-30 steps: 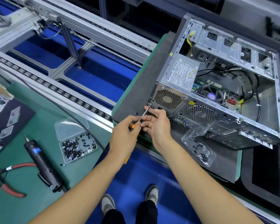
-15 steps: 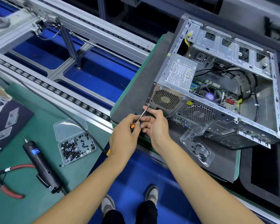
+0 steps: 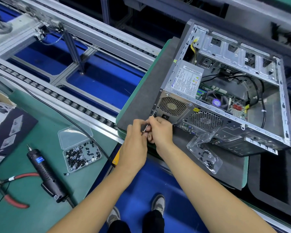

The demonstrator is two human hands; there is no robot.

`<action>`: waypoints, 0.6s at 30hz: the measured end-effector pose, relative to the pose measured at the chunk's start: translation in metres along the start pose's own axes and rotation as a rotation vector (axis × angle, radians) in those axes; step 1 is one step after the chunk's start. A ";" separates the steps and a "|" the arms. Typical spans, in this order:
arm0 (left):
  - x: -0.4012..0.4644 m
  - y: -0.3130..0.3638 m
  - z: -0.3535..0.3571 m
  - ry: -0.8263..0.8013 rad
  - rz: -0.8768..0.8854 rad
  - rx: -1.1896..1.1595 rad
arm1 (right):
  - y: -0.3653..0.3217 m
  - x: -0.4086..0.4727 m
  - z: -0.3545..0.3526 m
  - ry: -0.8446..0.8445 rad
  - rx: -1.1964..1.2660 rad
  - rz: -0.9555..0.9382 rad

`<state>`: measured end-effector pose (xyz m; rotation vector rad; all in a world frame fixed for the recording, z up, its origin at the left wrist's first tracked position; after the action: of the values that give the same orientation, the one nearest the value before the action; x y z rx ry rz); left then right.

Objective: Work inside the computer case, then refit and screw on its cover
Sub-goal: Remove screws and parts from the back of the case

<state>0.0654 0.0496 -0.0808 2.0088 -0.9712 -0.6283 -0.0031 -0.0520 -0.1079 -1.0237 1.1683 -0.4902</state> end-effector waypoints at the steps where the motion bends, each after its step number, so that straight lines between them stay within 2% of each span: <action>1: -0.001 0.003 -0.001 0.027 0.023 0.032 | 0.000 0.001 0.000 0.008 0.004 -0.005; 3: -0.001 0.004 -0.001 0.059 0.038 0.046 | 0.000 0.003 -0.001 0.037 0.002 -0.018; 8: 0.003 -0.022 0.004 -0.022 -0.135 -0.315 | 0.003 0.007 -0.003 0.088 0.007 -0.024; 13: 0.001 -0.032 0.013 -0.200 -0.172 -0.383 | 0.005 0.011 -0.001 0.089 0.042 -0.007; 15: -0.002 -0.032 0.012 -0.181 -0.157 -0.423 | 0.005 0.011 -0.002 0.083 0.048 -0.011; 18: -0.009 -0.030 0.007 -0.067 -0.104 -0.457 | 0.005 0.011 -0.003 0.060 0.049 -0.009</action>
<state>0.0673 0.0649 -0.1085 1.6455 -0.6868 -0.8907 -0.0027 -0.0592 -0.1173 -0.9783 1.1996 -0.5570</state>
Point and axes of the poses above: each hand's wrist, its own x-axis towards the middle knuckle, its own z-axis out of the palm, y = z × x, the point moved 7 cm from there along x, towards the middle knuckle, and after that the axes turned 4 degrees about -y, right-handed, at the moved point
